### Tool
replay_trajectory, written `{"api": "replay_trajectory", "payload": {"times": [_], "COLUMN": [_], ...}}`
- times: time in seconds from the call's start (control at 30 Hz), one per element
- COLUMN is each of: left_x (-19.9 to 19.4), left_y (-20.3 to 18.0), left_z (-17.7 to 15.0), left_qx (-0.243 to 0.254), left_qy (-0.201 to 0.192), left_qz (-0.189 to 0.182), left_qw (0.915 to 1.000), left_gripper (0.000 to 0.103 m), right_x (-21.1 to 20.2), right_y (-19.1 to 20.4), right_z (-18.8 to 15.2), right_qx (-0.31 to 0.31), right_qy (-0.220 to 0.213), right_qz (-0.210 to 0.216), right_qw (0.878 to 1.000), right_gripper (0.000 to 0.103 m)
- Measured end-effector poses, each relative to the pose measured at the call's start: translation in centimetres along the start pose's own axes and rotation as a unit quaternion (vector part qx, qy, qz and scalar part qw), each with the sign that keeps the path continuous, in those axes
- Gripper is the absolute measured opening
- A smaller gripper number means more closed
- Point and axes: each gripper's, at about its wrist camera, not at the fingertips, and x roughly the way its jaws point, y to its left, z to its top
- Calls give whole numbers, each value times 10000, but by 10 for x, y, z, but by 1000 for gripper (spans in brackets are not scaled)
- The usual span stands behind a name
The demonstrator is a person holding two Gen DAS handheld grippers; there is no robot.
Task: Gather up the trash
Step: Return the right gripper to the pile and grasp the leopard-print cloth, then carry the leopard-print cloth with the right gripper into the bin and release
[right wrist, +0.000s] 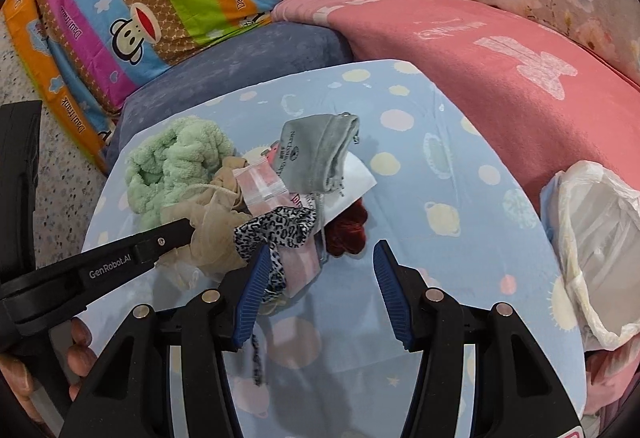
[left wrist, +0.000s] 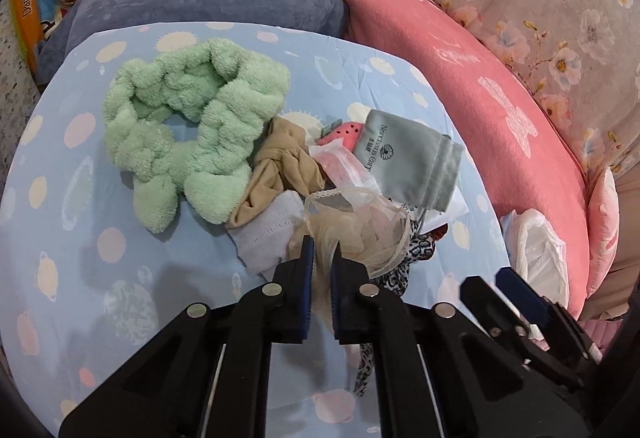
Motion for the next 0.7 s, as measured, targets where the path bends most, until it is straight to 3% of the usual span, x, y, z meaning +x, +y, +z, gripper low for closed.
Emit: {"api": "replay_trajectory", "payload": {"times": [0.3,0.37,0.43,0.47,0.7], "left_x": [-5,-4,-5,-5,-18], "left_y": [8,9,9,9,-11], "left_z": [8,8,8,8,10], "left_qx": [33,28,29,29,188], "left_qy": [-100,-96,-89,-94,-228], "left_qz": [154,155,154,157,83], "left_qw": [9998,9998,9998,9998,9995], "left_gripper": [6,6,6,6,5], "right_x": [31,37,43,45,18], "right_y": [22,24,25,24,7], "right_z": [7,7,6,5,10], "right_qx": [-129,-137,-122,-88,103], "right_qy": [170,234,352,393,63], "right_qz": [163,210,309,349,352], "right_qw": [9996,9994,9988,9986,9993], "right_gripper": [49,37,7,3,2]}}
